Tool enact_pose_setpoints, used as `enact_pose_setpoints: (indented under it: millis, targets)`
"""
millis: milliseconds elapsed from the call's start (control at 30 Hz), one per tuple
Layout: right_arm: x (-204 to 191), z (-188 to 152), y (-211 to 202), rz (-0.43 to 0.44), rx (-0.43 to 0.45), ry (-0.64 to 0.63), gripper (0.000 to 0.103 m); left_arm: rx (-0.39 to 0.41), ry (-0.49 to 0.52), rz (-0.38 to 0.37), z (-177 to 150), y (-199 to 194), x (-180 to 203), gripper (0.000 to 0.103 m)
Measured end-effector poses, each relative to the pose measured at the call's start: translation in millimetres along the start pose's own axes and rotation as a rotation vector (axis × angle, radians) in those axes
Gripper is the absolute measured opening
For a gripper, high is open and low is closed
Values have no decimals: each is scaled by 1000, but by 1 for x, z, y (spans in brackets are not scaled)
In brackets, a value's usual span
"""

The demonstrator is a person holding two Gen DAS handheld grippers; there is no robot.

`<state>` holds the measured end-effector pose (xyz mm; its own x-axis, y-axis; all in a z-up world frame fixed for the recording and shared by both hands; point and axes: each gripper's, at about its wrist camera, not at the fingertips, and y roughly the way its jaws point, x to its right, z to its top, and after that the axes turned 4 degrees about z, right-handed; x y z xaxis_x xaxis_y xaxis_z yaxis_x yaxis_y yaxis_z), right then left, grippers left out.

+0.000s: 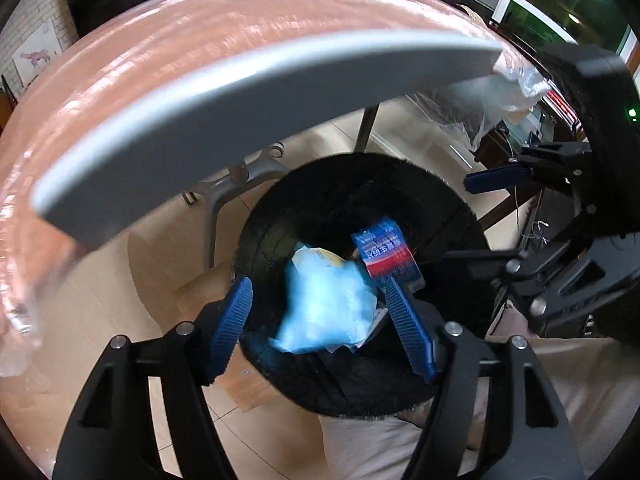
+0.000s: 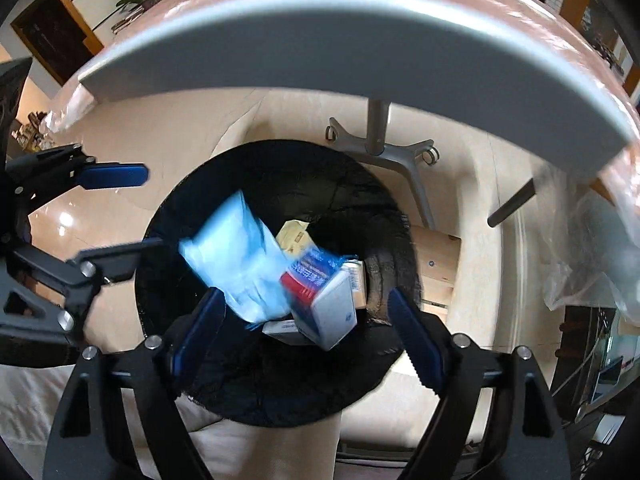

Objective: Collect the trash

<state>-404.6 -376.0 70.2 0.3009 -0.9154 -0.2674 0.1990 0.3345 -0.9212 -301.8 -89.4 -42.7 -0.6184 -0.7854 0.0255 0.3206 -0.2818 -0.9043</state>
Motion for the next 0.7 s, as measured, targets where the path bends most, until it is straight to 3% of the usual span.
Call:
enact_pose_setpoints:
  millis: [100, 167, 200, 267, 300, 367, 500, 700]
  targets:
    - [3, 4, -33, 20, 48, 1, 82, 77, 7, -16, 7, -38, -4, 70]
    - [3, 14, -74, 30, 135, -28, 82, 184, 3, -31, 20, -82, -14, 72]
    - [5, 19, -87, 21, 172, -40, 84, 244, -7, -23, 29, -101, -23, 83]
    - [15, 40, -117, -41, 277, -55, 99, 340, -49, 15, 48, -125, -44, 102]
    - [28, 56, -129, -79, 338, -43, 99, 393, -101, 49, 63, -132, -63, 102]
    - [53, 88, -134, -129, 388, 5, 99, 425, -200, 99, 89, -127, -94, 102]
    - [123, 154, -112, -245, 381, 124, 99, 386, -355, 202, 130, -87, -159, 101]
    - [194, 211, -72, -340, 328, 212, 99, 270, -500, 326, 161, -25, -233, 101]
